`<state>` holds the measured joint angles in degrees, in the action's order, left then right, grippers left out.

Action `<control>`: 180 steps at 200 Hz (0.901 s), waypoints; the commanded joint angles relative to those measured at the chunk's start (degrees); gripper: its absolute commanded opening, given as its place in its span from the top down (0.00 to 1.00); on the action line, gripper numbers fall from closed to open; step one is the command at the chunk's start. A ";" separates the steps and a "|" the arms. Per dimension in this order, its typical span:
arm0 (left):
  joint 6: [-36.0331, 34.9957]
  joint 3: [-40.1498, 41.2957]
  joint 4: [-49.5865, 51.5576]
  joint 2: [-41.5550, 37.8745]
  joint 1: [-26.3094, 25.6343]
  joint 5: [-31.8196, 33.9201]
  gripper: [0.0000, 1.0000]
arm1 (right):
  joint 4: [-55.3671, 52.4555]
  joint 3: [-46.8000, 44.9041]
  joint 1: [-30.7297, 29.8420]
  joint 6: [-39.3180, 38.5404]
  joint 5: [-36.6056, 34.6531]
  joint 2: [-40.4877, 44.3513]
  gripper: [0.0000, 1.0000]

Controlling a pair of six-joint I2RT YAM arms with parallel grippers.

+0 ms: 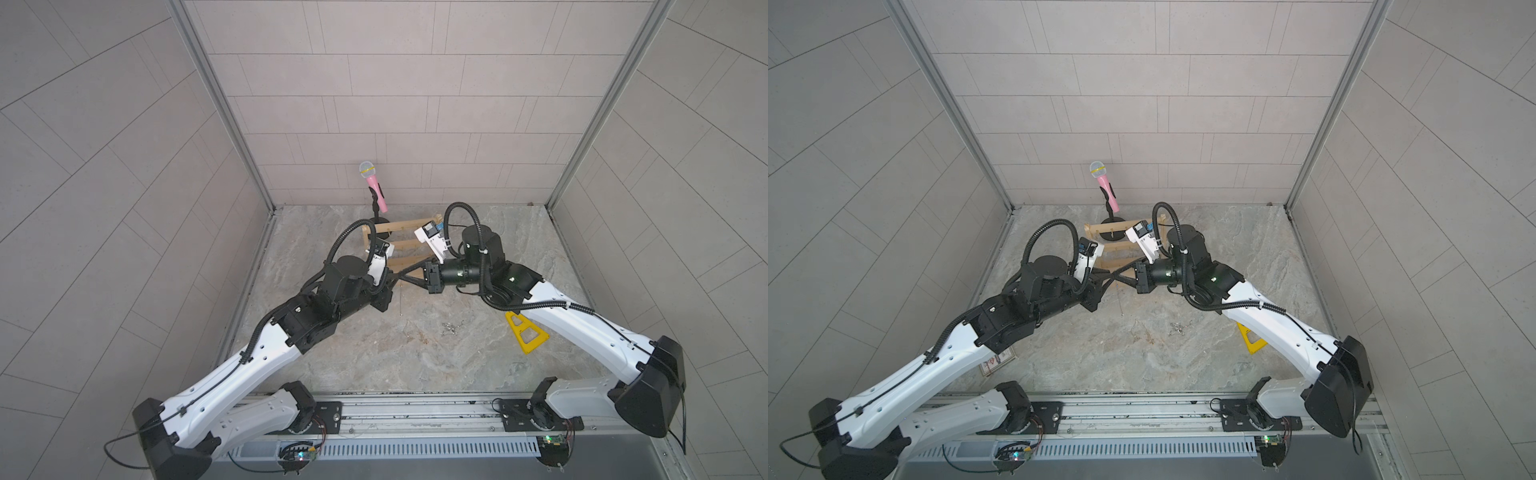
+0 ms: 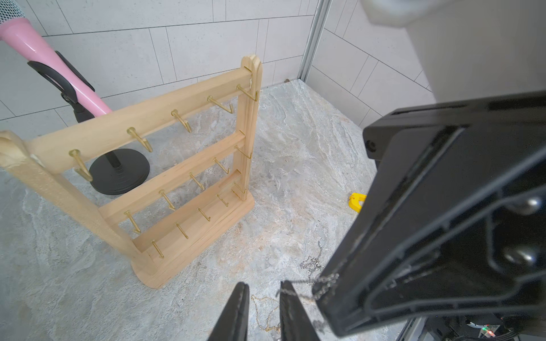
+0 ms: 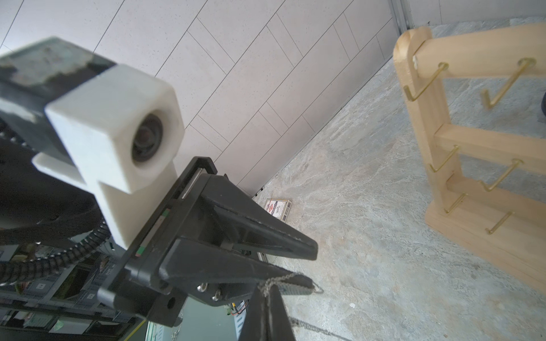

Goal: Hang the necklace on the jewelry display stand
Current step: Pick up the necklace from the center of the board.

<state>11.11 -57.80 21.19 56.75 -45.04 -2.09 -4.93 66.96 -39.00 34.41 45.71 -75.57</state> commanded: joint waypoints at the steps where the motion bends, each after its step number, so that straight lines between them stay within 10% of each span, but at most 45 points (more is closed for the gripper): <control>1: -0.13 0.85 -1.76 -0.68 -0.19 0.41 0.77 | 1.03 0.63 -0.42 0.40 0.52 -0.02 1.00; 180: -0.09 4.43 -8.38 -2.19 -0.22 2.21 0.77 | 3.65 0.45 -0.83 2.32 1.40 -1.43 1.00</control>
<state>11.11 -53.98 15.70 54.96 -45.04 -0.25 -3.36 66.96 -39.48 36.18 46.24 -76.58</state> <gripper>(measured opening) 0.228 0.054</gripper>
